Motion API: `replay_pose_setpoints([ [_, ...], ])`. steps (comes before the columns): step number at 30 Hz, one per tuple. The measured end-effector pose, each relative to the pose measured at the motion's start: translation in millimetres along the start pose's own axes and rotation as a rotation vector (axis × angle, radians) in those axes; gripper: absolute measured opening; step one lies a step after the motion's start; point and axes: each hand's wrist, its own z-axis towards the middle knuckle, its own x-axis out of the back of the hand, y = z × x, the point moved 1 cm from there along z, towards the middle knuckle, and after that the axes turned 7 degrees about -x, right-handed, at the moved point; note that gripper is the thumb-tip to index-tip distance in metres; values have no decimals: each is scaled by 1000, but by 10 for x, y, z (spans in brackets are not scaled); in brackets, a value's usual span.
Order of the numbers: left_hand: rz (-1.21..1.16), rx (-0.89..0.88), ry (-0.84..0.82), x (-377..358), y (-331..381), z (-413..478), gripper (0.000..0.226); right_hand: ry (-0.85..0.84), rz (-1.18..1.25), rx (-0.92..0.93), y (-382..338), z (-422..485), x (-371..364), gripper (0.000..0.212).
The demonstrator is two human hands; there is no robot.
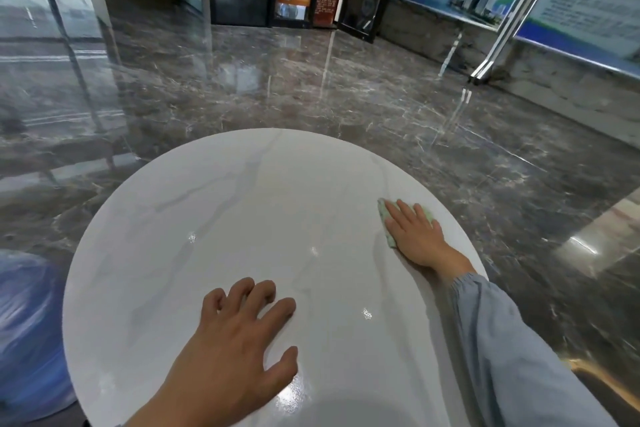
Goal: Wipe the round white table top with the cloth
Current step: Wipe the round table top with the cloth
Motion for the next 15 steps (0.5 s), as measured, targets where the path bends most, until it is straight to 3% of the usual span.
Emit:
replay_pose_setpoints([
  [5, -12, 6, -30, 48, 23, -7, 42, -20, 83, -18, -706, 321, 82, 57],
  [10, -23, 18, -34, 74, 31, -7, 42, -44, 24, 219, -1455, -11, -76, 56],
  [15, -16, 14, -35, 86, 37, 0, 42, -32, -26, 428, -1299, -874, -341, 55],
])
